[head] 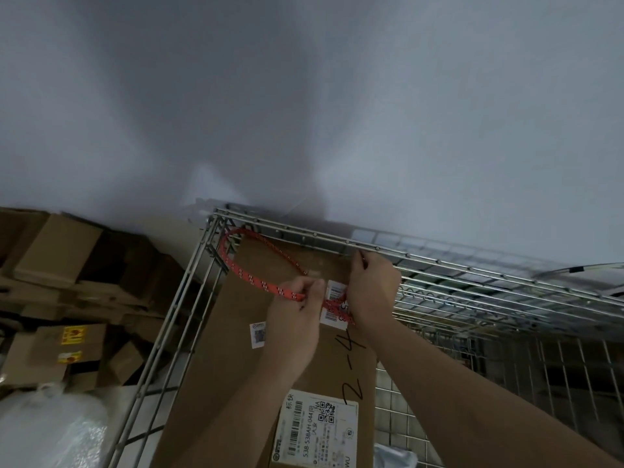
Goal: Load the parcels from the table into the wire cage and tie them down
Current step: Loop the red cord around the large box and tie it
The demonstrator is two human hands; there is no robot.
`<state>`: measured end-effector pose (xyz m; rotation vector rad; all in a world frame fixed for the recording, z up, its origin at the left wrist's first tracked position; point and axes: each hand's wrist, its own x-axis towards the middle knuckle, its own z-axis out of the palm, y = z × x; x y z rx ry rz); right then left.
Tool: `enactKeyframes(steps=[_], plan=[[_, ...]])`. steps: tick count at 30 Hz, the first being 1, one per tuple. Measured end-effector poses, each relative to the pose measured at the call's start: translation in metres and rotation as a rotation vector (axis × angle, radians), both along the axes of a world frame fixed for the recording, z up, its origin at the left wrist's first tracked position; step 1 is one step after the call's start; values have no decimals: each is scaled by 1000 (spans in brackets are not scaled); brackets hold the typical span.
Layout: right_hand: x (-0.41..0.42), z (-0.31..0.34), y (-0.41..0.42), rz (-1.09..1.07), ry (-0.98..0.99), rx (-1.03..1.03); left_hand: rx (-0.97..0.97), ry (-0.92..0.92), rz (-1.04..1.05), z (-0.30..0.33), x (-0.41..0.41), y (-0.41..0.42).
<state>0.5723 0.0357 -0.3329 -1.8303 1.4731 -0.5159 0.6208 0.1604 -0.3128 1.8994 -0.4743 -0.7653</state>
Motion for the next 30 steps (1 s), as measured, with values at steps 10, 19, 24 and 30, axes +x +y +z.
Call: enactKeyframes(steps=[10,19,24,30], plan=[[9,-10,8,-52,-122,34,-88,307,68,-4,27,-26],[6,-4,-3,115,-55,116,-67,381,-62,-13,42,-46],[1,-4,-5,26,-137,255,-60,235,-65,-25,40,-42],[7,-10,1,-203,-133,148,-63,239,-65,-33,45,-39]])
